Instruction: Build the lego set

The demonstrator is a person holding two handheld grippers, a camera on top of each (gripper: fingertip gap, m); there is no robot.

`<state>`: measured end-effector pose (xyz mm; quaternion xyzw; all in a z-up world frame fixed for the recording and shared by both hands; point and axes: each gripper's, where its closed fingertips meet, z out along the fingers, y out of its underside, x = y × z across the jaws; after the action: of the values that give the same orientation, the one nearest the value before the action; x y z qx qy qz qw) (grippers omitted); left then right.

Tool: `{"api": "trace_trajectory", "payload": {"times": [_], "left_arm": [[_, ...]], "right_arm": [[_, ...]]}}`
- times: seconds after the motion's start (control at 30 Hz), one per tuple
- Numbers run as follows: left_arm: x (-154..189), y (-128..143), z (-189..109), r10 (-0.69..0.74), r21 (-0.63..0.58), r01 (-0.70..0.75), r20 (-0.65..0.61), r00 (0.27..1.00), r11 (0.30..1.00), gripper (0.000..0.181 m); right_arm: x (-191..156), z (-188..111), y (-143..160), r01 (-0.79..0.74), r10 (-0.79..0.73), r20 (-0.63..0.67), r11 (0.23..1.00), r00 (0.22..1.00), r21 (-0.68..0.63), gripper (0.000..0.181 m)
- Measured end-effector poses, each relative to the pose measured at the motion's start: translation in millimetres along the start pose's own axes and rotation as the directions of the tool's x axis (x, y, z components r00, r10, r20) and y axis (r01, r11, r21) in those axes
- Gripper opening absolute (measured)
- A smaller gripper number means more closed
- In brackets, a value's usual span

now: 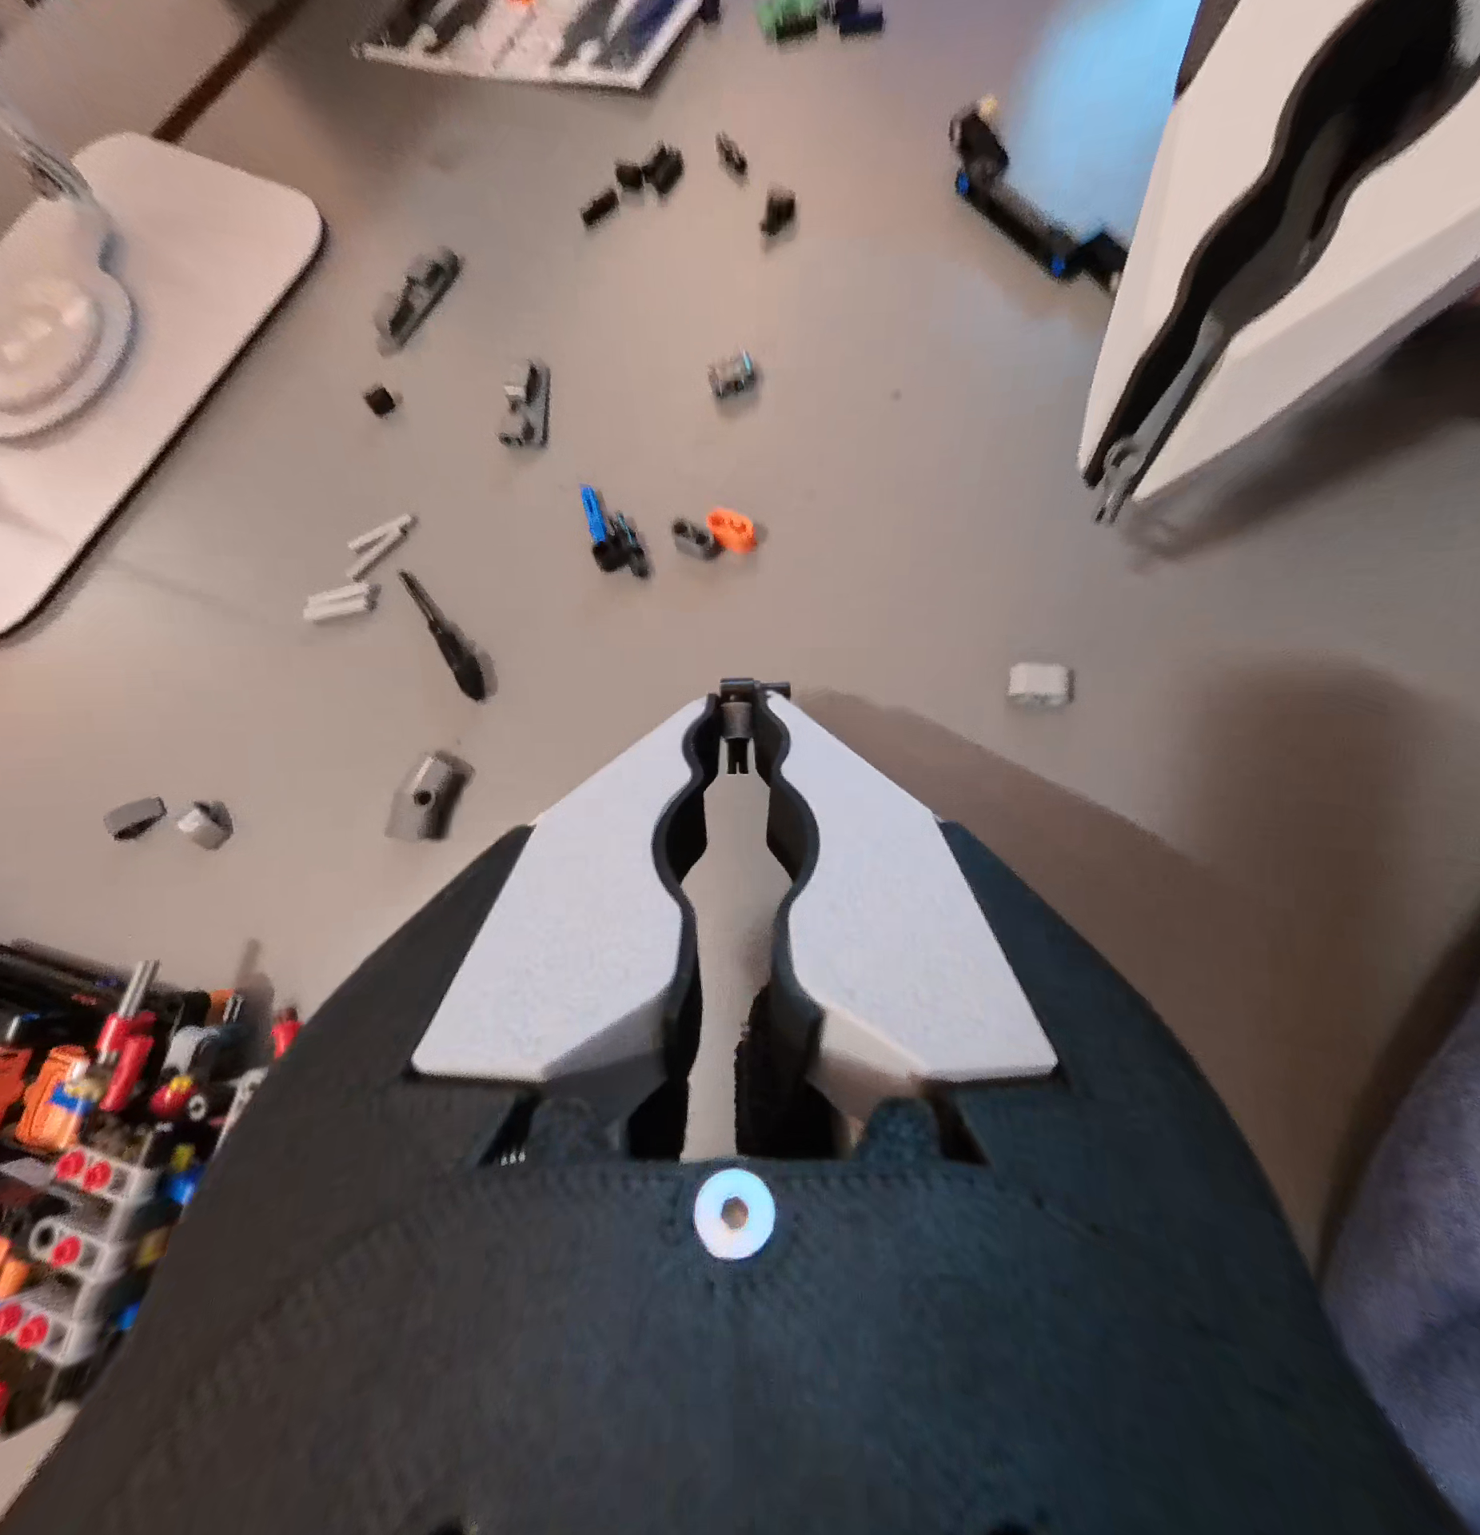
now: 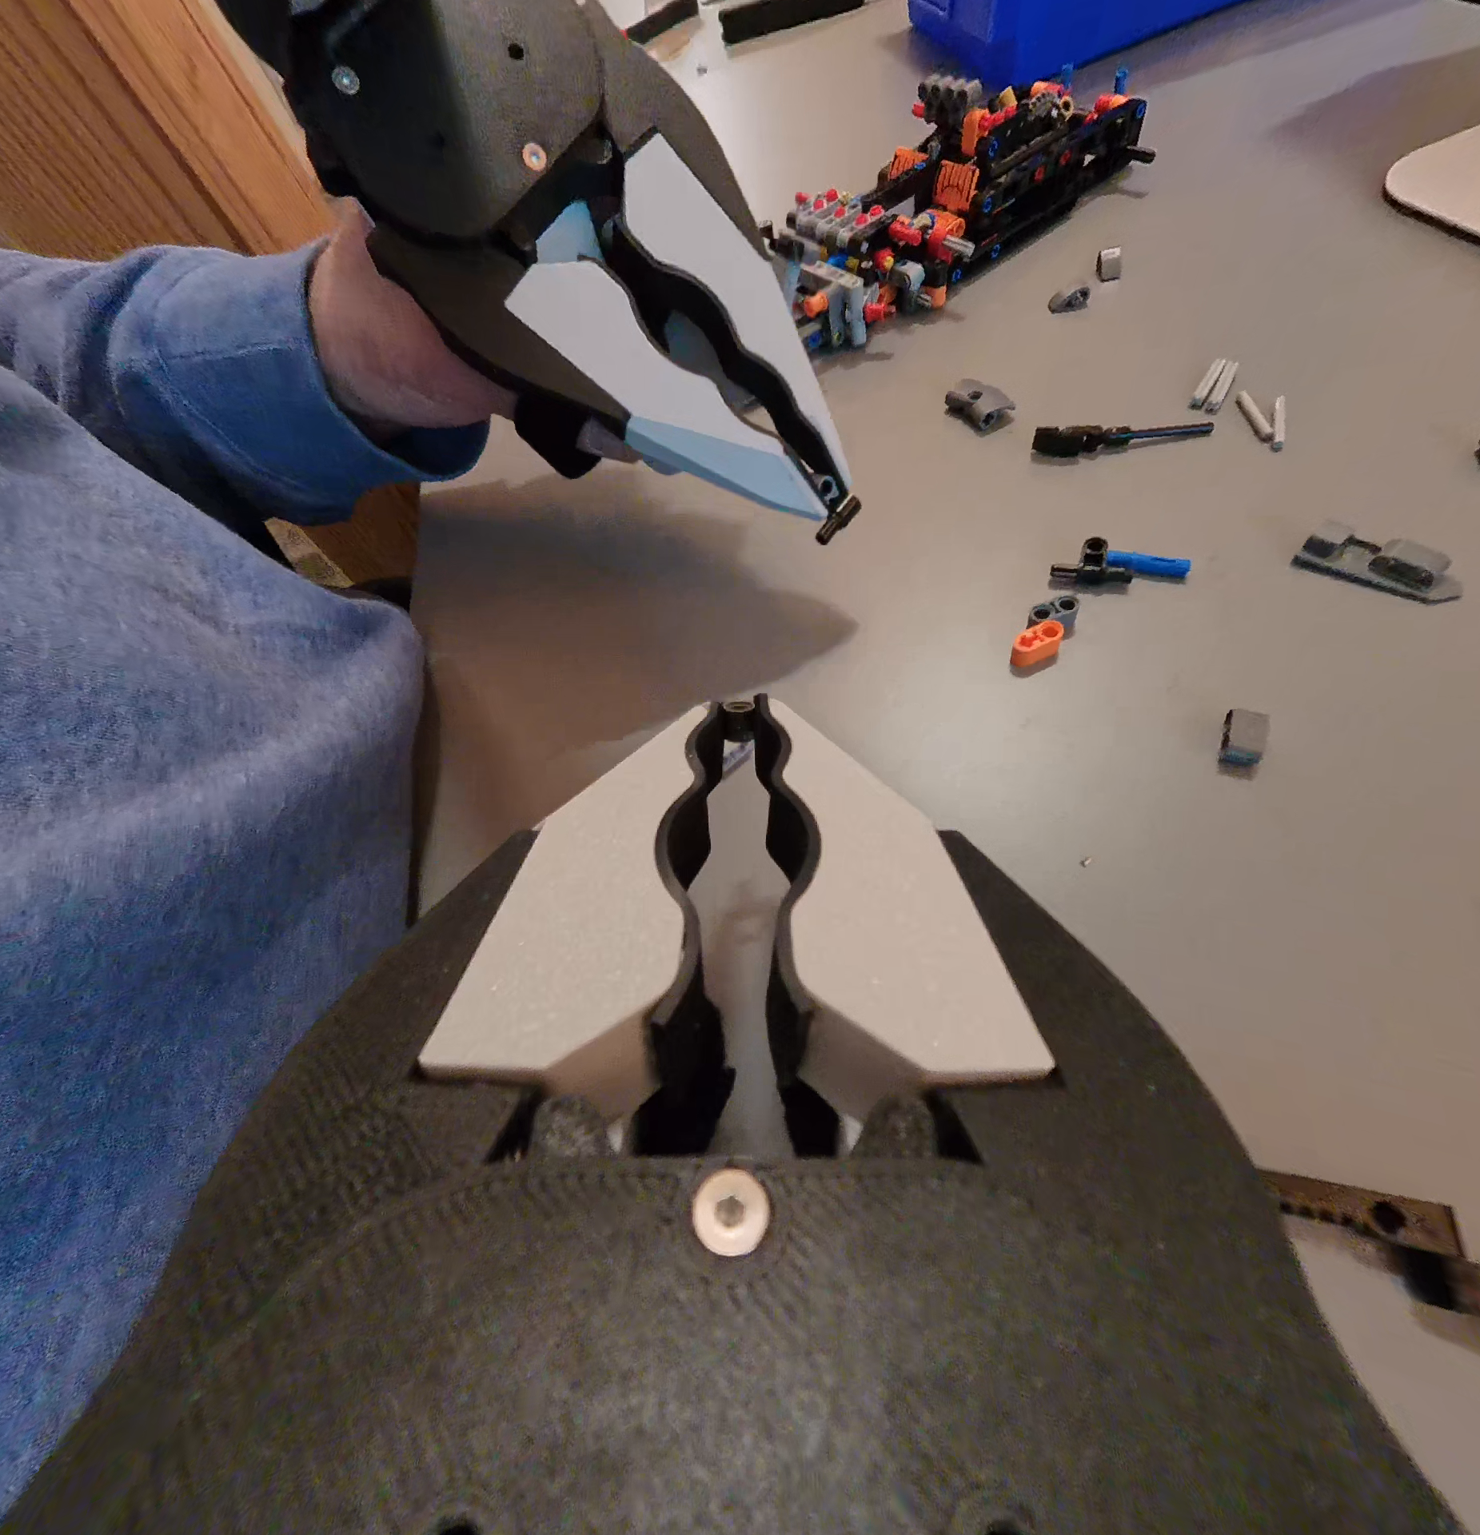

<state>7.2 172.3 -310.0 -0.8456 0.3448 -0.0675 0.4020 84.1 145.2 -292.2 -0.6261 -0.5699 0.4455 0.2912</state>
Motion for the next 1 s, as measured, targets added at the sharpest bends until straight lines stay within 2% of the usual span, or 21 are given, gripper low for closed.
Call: {"api": "trace_trajectory", "payload": {"times": [0.03, 0.2, 0.37, 0.57, 0.8, 1.0], "left_arm": [[-2, -8, -1, -0.017, 0.032, 0.017, -0.011, 1.000, 0.999, 0.005], [-17, -44, -8, -0.105, 0.193, 0.117, -0.072, 0.992, 0.974, 0.005], [-38, -77, -18, -0.204, 0.331, 0.255, -0.180, 0.962, 0.908, 0.005], [-72, -112, -39, -0.305, 0.480, 0.453, -0.356, 0.883, 0.751, 0.005], [-105, -137, -68, -0.314, 0.534, 0.677, -0.617, 0.722, 0.507, 0.005], [-117, -140, -75, -0.292, 0.517, 0.741, -0.696, 0.656, 0.428, 0.005]], "right_arm": [[2, -1, -3, 0.006, -0.006, -0.004, 1.000, 1.000, 0.001, 0.004], [12, -3, -22, 0.031, -0.031, -0.021, 0.999, 0.999, 0.011, 0.004], [26, -5, -42, 0.050, -0.049, -0.037, 0.998, 0.998, 0.033, 0.004], [40, -4, -60, 0.053, -0.050, -0.044, 0.996, 0.998, 0.071, 0.004], [49, -1, -58, 0.028, -0.025, -0.033, 0.995, 0.999, 0.099, 0.004], [56, -2, -56, 0.013, -0.008, -0.045, 0.994, 0.999, 0.107, 0.004]]}}
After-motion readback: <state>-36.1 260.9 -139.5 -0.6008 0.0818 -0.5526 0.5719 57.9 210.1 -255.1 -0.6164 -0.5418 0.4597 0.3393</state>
